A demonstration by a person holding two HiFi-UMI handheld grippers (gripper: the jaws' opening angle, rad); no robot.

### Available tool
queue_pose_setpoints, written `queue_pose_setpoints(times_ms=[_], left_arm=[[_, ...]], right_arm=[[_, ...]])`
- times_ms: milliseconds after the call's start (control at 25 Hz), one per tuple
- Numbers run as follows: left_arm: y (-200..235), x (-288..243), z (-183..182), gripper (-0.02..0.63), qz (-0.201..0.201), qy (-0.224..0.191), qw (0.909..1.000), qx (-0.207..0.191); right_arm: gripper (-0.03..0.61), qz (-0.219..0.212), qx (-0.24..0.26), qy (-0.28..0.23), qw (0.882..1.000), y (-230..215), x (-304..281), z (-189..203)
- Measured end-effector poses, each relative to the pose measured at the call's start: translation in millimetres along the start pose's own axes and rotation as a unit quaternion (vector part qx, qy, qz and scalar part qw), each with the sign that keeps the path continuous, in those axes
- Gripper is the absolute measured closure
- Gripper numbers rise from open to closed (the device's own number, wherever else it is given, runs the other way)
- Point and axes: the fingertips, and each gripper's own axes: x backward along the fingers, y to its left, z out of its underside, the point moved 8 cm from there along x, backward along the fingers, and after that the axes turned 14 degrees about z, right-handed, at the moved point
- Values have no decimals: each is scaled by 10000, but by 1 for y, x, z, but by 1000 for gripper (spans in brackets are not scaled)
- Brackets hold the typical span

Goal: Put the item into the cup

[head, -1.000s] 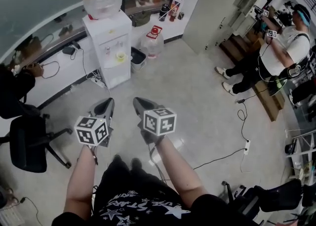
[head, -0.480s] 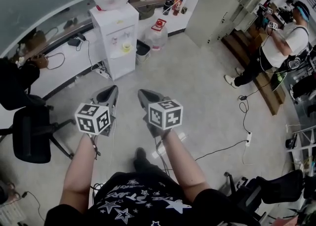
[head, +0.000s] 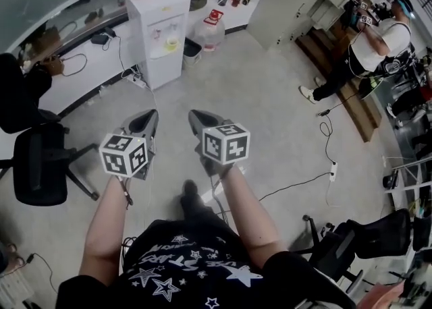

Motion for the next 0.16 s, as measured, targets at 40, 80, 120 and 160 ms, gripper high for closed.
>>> queue_pose_setpoints(times_ms=[40, 80, 120, 160], left_arm=[[-3, 8, 5, 621, 1, -2, 10000, 15], [-6, 16, 9, 621, 5, 0, 10000, 26], [-9, 24, 14, 621, 11, 5, 10000, 34], [-12, 32, 19, 621, 18, 12, 10000, 41]], right_arm=[[578, 23, -7, -4, 10000, 5, 5, 5], [578, 43, -18, -11, 10000, 10, 10, 11], [578, 61, -30, -20, 10000, 15, 15, 17], [578, 79, -41, -29, 10000, 20, 21, 23]])
